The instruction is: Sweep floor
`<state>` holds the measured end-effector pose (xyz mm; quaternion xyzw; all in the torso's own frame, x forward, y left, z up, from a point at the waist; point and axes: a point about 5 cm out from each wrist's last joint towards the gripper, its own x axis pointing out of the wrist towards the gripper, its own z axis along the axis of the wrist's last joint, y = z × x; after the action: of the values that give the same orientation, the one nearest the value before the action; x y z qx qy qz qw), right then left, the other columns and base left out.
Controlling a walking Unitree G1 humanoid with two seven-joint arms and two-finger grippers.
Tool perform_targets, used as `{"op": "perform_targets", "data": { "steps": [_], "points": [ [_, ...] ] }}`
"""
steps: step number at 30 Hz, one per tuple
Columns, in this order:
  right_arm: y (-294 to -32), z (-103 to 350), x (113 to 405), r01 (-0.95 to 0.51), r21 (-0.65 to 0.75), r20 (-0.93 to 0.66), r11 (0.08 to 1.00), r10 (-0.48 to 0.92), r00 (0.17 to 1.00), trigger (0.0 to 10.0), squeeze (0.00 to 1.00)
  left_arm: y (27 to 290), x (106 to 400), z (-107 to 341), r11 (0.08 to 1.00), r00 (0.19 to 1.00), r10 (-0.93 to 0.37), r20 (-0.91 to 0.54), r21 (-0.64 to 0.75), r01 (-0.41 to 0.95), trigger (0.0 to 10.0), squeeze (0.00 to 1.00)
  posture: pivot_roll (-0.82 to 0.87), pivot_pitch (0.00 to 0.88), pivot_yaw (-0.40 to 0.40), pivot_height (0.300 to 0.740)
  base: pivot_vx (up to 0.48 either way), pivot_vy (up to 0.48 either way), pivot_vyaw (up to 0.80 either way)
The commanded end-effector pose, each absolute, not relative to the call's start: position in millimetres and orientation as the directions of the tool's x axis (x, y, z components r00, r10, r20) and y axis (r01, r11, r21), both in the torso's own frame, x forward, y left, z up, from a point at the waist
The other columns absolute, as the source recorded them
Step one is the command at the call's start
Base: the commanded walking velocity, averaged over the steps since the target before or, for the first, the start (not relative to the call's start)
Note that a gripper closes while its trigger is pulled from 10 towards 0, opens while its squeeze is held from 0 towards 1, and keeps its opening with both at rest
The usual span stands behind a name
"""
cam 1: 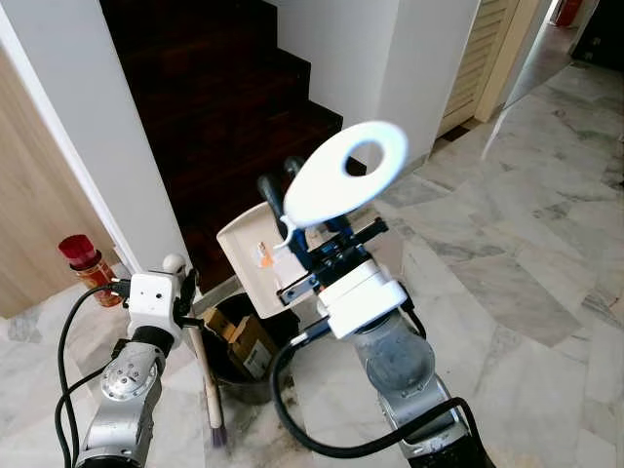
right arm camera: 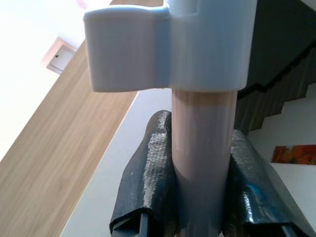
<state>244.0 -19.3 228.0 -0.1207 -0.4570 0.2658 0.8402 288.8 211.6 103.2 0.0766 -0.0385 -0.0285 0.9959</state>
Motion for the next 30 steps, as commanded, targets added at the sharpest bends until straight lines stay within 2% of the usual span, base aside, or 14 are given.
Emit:
{"op": "perform_targets", "data": {
  "steps": [1,30],
  "points": [
    [-18.9,248.2,229.0,-0.281,-0.475,0.774,0.834,0.548,0.317,10.0,0.00,209.5,289.1,110.4,0.981,0.990,-0.084,0.117,0.186,0.061,10.0,0.00,0.06,0.055,-0.023,0.740,0.000,0.000,0.00],
    [-12.8,240.4,224.8,-0.263,-0.530,0.743,0.806,0.591,0.313,10.0,0.00,205.2,290.0,110.1,0.979,0.988,-0.099,0.118,0.188,0.076,10.0,0.00,0.06,0.059,-0.022,0.740,0.000,0.000,0.00]
  ]
}}
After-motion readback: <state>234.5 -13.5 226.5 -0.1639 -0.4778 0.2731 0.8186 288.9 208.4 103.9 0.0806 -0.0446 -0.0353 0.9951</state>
